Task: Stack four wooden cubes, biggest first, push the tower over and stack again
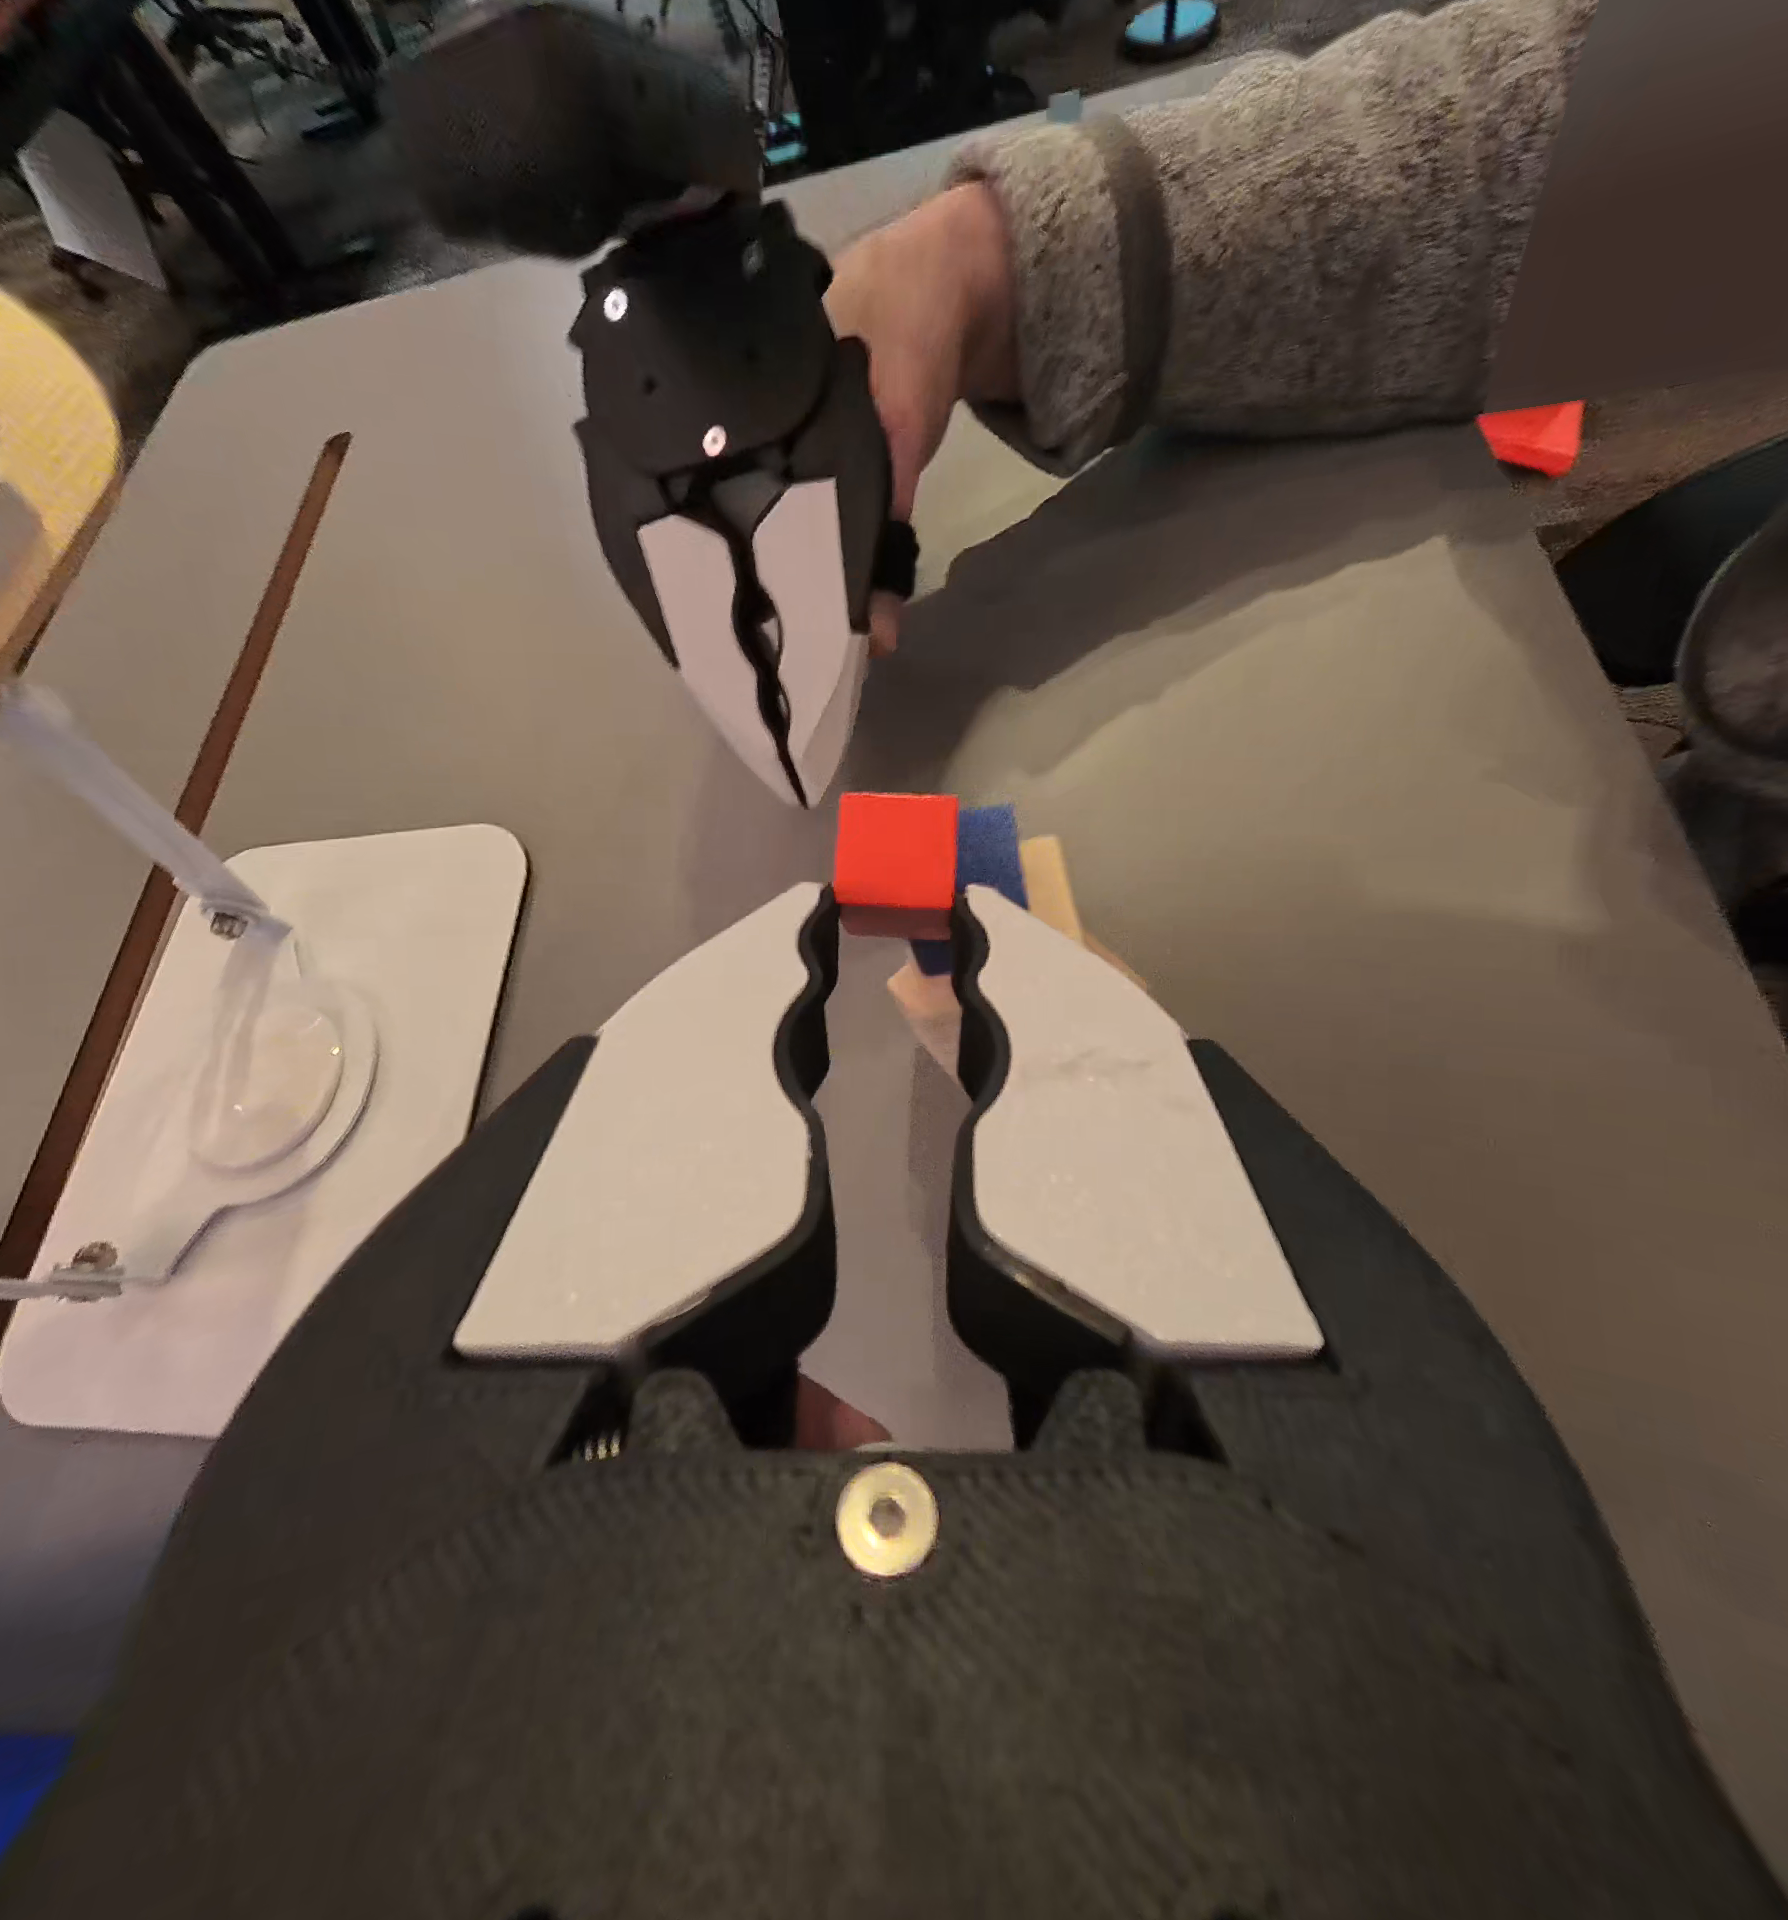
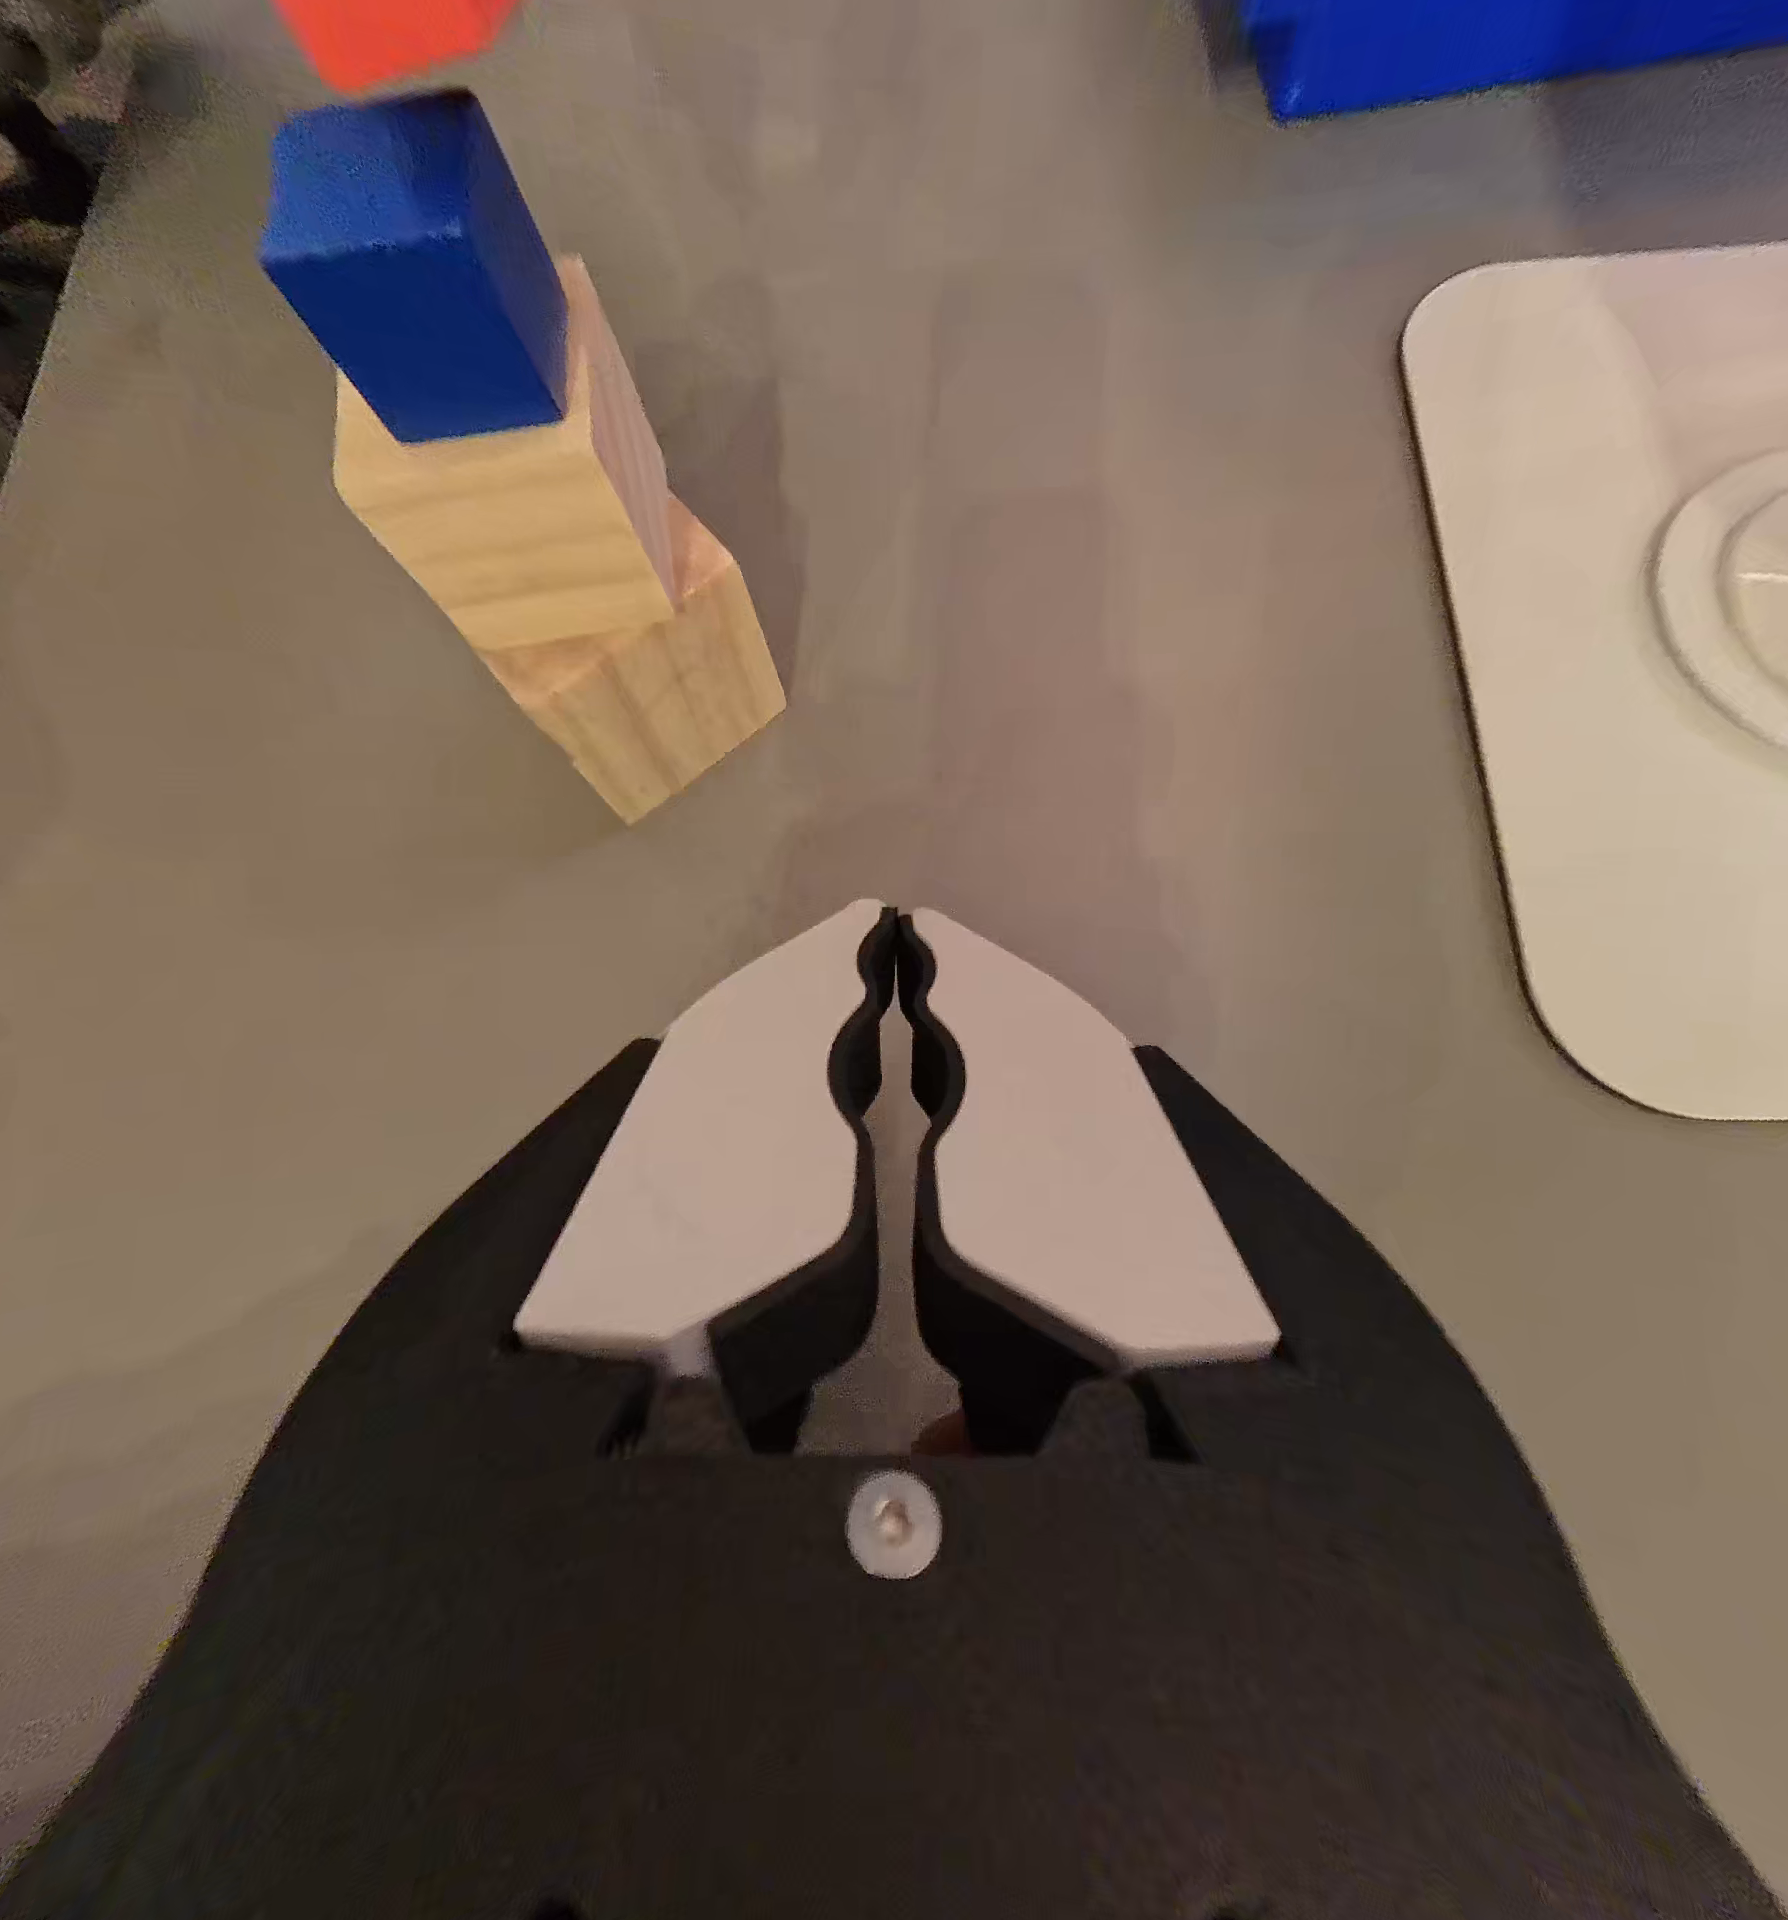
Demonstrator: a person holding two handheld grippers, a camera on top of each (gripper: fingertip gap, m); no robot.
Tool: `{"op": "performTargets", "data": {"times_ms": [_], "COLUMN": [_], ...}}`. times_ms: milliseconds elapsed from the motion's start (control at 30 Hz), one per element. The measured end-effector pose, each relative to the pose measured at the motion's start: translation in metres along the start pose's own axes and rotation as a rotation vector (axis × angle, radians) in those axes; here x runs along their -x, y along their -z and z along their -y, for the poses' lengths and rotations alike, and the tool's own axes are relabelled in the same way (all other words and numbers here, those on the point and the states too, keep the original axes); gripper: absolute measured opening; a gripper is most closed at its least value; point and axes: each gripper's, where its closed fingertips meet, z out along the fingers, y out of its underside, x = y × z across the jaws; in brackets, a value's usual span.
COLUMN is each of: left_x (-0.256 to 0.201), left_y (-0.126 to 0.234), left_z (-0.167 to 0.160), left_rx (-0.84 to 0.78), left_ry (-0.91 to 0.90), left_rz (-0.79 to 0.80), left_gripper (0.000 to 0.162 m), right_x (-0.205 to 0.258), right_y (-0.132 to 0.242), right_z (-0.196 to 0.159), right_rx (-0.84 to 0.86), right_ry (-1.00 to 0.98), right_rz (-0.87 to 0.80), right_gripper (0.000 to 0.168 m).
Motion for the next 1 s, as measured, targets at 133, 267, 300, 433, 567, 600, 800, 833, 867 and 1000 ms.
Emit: {"op": "performTargets", "data": {"times_ms": [133, 267, 300, 433, 567, 600, 800, 833, 867, 1000], "left_x": [-0.005, -0.006, -0.006, -0.009, -0.008, -0.005, 0.025, 0.027, 0.028, 0.029], "left_y": [-0.008, -0.011, -0.011, -0.01, 0.004, 0.009, 0.037, 0.04, 0.043, 0.06], "left_z": [0.005, 0.003, 0.003, 0.0, -0.008, -0.017, -0.122, -0.136, -0.149, -0.194], "left_rx": [0.065, 0.098, 0.097, 0.108, 0.079, 0.082, 0.224, 0.223, 0.224, 0.302], "left_ry": [-0.008, 0.015, 0.022, 0.058, 0.082, 0.1, 0.185, 0.204, 0.212, 0.216], "left_rz": [-0.016, -0.043, -0.046, -0.08, -0.046, -0.023, 0.257, 0.284, 0.311, 0.403], "left_gripper": [0.02, 0.02, 0.02, 0.044, 0.052, 0.049, 0.008, 0.004, 0.0, 0.0], "right_x": [0.0, 0.002, 0.002, 0.003, 0.001, 0.001, -0.001, -0.001, 0.0, 0.013], "right_y": [-0.006, -0.009, -0.009, -0.009, -0.006, -0.006, -0.01, -0.011, -0.013, -0.016], "right_z": [-0.007, -0.008, -0.008, -0.009, -0.008, -0.008, -0.012, -0.012, -0.013, -0.02], "right_rx": [0.033, 0.044, 0.047, 0.053, 0.042, 0.042, 0.052, 0.044, 0.042, 0.053], "right_ry": [0.004, 0.007, 0.007, 0.0, 0.001, 0.002, 0.031, 0.038, 0.041, 0.057], "right_rz": [0.005, 0.012, 0.014, 0.019, 0.01, 0.005, -0.024, -0.038, -0.047, -0.068], "right_gripper": [0.0, 0.0, 0.0, 0.0, 0.0, 0.0, 0.0, 0.0, 0.0, 0.0]}}
